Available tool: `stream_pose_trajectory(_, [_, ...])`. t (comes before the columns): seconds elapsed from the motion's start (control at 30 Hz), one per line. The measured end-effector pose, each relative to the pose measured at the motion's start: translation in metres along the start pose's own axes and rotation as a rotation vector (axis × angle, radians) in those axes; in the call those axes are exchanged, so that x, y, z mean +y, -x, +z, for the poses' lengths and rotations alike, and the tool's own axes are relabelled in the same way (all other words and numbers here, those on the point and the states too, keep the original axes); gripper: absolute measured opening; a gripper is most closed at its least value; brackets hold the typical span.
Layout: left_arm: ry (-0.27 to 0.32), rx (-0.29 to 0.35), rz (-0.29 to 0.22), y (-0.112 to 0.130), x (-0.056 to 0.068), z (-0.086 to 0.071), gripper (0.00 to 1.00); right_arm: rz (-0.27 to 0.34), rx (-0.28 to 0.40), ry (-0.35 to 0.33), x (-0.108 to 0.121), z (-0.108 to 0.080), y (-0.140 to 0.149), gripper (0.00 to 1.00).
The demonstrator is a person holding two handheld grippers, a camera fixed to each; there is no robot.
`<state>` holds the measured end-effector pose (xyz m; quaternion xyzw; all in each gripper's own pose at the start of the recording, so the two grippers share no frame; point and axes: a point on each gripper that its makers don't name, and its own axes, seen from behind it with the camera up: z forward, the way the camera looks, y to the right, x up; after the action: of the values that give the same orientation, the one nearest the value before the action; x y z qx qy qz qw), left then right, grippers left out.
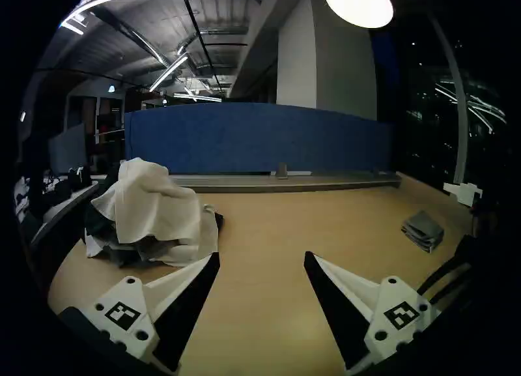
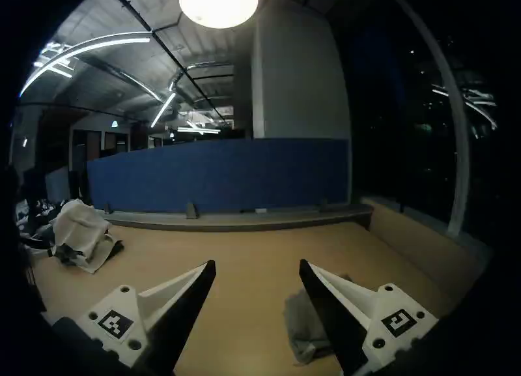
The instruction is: Fold towel
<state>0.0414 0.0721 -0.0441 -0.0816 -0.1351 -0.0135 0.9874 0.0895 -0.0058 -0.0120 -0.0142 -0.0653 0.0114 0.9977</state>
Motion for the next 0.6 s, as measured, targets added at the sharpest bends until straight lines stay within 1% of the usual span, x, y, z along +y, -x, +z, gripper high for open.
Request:
stream_pose_trajectory(0.1, [-0.019,0.029,-0.01,-0.001,-0.006,0.002,0.97,-0.034,0.036,0.003,-0.012,-0.004,-0.003,1.0])
stream_pose_trajectory(0.2, [-0.03,0.046,-0.007,0.002,-0.009,0.003,0.97,-0.053,0.045,-0.007,-0.023,-0.006,0.001,1.0])
stream_pose_trajectory(0.3, [-0.035,0.059,0.0,0.005,-0.01,0.005,0.97,-0.052,0.048,-0.012,-0.029,-0.008,0.003,1.0])
stream_pose_trajectory(0.4, [-0.04,0.083,0.0,0.002,-0.012,0.007,0.97,-0.041,0.065,-0.011,-0.031,-0.01,0.0,1.0])
stream_pose_trajectory(0.5, [-0.049,0.116,-0.007,-0.004,-0.018,0.009,0.97,-0.031,0.078,-0.004,-0.031,-0.012,-0.001,1.0])
stream_pose_trajectory(0.6, [-0.074,0.144,-0.005,-0.007,-0.025,0.011,0.97,-0.036,0.067,-0.005,-0.034,-0.012,0.006,1.0])
